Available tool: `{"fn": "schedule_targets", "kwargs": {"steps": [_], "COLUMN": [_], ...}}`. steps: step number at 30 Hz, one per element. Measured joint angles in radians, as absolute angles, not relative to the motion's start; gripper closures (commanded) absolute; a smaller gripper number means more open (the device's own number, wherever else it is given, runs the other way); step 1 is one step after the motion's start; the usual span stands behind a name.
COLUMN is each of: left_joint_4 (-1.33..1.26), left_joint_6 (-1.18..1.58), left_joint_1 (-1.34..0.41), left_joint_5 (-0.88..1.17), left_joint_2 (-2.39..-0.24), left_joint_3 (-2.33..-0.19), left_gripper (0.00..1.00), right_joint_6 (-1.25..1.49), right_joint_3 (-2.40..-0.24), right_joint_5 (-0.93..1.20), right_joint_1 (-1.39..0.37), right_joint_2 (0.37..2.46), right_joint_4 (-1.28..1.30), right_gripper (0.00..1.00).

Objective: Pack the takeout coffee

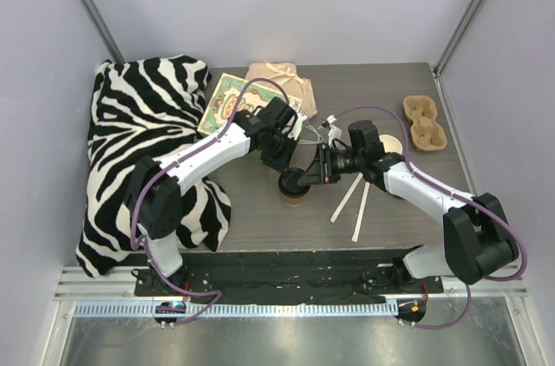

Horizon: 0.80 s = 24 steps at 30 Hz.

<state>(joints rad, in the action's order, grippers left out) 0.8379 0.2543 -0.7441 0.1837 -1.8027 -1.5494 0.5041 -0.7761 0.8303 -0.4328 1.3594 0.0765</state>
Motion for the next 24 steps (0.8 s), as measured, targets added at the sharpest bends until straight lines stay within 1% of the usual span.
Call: {"fn": "schedule_targets", "kwargs": {"steps": [14,24], "left_joint_4": [0.836,0.836], "left_joint_6": [0.254,0.254], "left_joint_1": [-0.744,-0.744], "left_joint_5": [0.184,0.185], "left_joint_2": [-1.809,-1.809], "left_joint_3": [-1.534,-1.534], "left_gripper": [1.0,1.0], "right_joint_6": [0.519,0.525], "right_joint_3": [-0.776,-0.766], "right_joint_5": [0.833,0.833], "right_joint_1": [-0.444,-0.453], "right_joint_2": [1.377,1.437], "right_joint_4": [0.057,0.015], "right_gripper": [0.75,0.77]}}
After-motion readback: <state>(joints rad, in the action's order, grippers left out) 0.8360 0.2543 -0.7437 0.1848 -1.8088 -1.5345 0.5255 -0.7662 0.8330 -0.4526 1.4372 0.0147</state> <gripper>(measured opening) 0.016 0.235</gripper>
